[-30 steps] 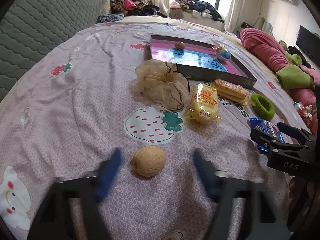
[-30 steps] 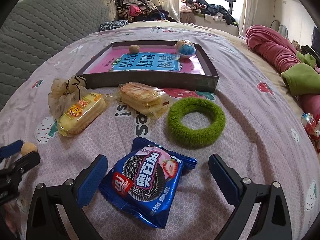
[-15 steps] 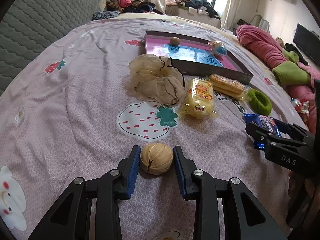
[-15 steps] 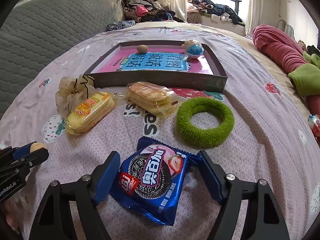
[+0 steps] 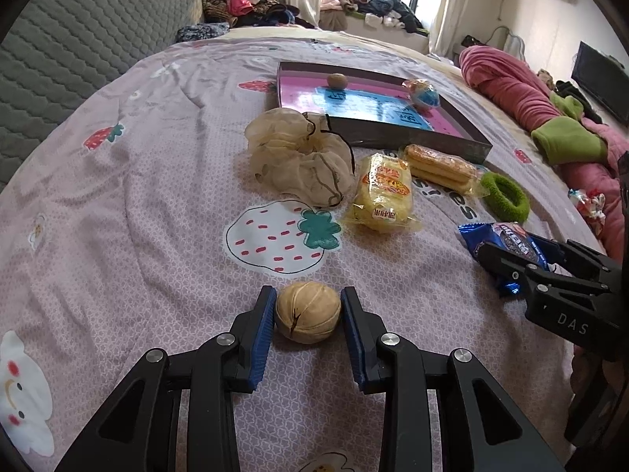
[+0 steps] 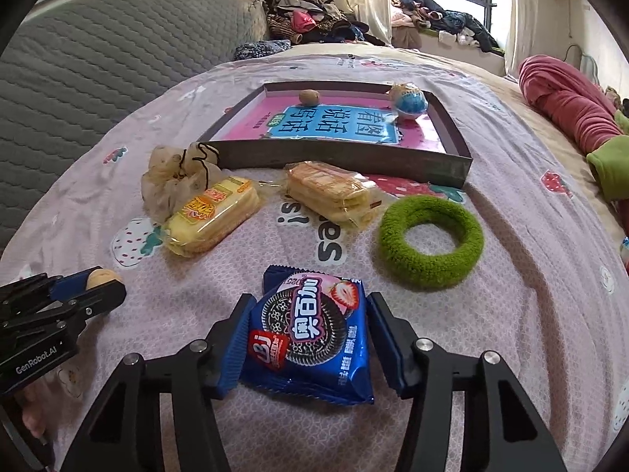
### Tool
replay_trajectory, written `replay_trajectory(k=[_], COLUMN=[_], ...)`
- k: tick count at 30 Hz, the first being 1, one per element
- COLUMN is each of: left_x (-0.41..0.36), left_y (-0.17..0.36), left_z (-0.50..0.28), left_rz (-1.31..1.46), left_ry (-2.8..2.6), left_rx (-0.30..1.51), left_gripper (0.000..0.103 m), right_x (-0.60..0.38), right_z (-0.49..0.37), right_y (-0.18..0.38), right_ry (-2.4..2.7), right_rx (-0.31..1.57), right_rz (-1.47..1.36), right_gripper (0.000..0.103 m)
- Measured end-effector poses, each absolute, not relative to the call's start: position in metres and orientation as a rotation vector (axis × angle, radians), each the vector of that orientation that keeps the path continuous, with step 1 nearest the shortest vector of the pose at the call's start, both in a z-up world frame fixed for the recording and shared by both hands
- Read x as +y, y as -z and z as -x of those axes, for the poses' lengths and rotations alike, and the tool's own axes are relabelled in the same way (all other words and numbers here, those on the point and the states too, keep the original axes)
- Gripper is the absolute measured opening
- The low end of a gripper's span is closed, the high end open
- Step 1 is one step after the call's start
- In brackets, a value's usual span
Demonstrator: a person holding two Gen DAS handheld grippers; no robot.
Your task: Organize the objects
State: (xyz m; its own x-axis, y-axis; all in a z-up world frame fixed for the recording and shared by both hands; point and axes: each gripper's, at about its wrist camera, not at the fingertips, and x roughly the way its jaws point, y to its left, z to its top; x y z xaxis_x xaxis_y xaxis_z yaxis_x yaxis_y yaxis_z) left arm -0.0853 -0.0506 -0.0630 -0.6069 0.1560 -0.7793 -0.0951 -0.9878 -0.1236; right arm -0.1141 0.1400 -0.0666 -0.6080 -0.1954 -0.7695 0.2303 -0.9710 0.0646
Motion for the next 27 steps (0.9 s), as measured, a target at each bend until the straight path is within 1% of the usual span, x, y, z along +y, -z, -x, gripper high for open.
replay_trajectory(k=[8,27], left_x=[-0.051,-0.034], left_y=[0.057,0.041], left_z=[0.084,0.078], left_rz=[1.287,1.218], left_ry=[-2.7,-2.717], left_rx=[-0.114,-0.08], left_gripper=[0.035,0.035], right_x=[0.138,0.136], right_z=[0.111,0.106], right_y=[0.062,0.048], right_ry=[2.586,2.614], right_rx=[0.023,0.045], right_rz=[-1.227,-1.174], right_gripper=[0.056,0.056])
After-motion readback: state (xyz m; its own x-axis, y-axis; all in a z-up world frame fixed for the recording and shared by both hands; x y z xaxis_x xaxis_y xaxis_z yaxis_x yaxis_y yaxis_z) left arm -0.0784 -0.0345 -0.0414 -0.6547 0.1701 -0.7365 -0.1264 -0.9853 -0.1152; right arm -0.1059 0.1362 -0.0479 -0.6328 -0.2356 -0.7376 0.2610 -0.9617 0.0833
